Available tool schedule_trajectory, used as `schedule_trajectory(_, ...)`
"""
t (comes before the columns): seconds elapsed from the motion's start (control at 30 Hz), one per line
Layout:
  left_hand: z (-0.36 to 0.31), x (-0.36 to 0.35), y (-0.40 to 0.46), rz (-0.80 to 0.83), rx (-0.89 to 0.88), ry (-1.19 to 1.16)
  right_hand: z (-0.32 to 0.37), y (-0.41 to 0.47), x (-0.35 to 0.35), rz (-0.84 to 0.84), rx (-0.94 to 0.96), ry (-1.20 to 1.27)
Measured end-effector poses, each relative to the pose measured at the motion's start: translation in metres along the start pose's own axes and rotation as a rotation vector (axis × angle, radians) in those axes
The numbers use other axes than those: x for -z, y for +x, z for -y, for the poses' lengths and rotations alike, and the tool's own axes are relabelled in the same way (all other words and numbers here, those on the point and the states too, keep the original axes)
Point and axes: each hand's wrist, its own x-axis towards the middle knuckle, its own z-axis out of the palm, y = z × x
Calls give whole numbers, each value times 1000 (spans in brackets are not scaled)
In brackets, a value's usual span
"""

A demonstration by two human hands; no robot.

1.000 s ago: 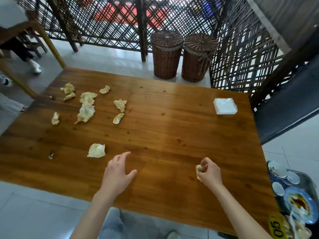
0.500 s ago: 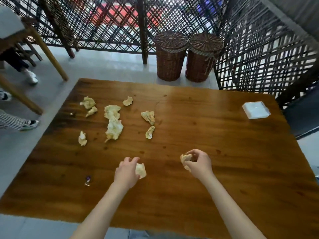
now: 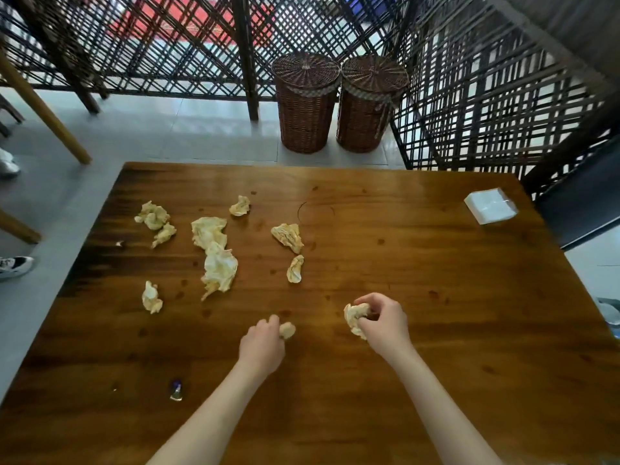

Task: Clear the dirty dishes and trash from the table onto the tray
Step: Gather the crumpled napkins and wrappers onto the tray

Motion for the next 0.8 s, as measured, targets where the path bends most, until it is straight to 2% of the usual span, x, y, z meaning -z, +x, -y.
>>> schedule_trajectory(0.13, -17, 17, 40, -130, -10, -122, 1, 6, 1, -12, -5, 2)
schedule_trajectory(0.3, -42, 25, 85, -140, -76, -118, -4, 17, 10, -26, -12, 1)
schedule_trajectory(0.43, -50, 17, 106, -93, -36, -84, -14, 24, 17, -10, -55, -12)
schedule_trajectory(0.67, -45, 11, 118, -203, -79, 51, -17, 40, 14, 8, -110, -13)
schedule_trajectory(0.8, -50, 13, 123, -212, -85, -51, -12, 49, 14, 17, -95, -8)
